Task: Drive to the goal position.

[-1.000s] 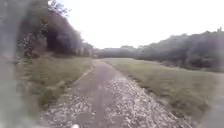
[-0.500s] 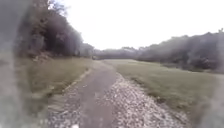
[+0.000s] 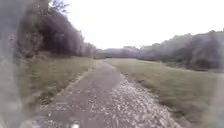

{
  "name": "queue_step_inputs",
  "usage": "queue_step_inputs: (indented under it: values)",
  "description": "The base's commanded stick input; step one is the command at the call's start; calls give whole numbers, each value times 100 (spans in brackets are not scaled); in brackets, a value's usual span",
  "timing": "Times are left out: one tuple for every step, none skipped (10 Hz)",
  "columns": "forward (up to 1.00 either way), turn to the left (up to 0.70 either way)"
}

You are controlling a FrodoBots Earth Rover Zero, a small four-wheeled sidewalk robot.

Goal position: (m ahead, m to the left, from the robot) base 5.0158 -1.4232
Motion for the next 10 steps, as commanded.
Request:
queue_step_inputs:
  values:
    - [100,1]
    - [100,1]
    - [100,1]
    - [100,1]
    - [100,1]
    - [100,1]
    - [100,1]
    - [100,1]
    - [100,-32]
    - [100,-31]
